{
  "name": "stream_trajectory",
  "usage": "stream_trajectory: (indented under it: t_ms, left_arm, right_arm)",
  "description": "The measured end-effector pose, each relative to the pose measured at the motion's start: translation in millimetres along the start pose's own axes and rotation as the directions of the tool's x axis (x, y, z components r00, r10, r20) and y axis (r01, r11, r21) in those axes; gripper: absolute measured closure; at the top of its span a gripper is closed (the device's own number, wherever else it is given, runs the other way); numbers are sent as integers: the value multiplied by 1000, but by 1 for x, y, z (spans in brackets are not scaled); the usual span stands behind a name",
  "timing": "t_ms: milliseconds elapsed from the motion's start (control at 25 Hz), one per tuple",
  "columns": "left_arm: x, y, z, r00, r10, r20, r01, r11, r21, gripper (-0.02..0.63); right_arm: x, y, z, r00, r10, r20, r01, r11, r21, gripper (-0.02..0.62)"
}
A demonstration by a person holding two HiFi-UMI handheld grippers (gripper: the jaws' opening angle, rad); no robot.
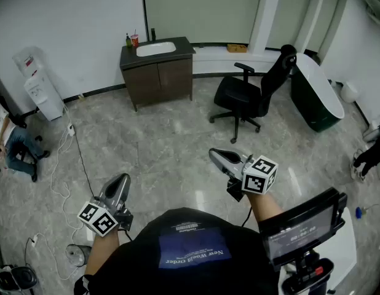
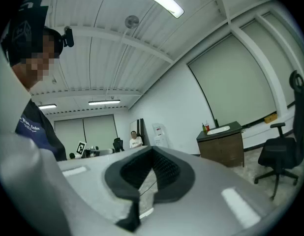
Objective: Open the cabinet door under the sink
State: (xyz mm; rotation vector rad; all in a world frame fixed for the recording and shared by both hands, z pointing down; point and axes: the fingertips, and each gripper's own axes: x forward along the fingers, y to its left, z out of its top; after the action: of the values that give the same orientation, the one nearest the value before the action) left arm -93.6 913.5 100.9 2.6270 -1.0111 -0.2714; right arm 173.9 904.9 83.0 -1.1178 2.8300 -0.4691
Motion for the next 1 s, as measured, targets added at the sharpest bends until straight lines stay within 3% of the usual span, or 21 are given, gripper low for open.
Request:
stream_trajectory:
  t_ms: [280, 1000]
  left_arm:
    - [12, -3, -9, 998, -59, -19, 59, 998, -8, 604]
    - [8, 5, -11, 999, -32, -15, 31, 999, -31, 604]
  right_arm:
    - [-10, -2, -8, 1000, -30, 2, 30, 1000, -4, 594]
    - [6, -2, -14, 1000, -10, -12, 10, 1000, -11, 594]
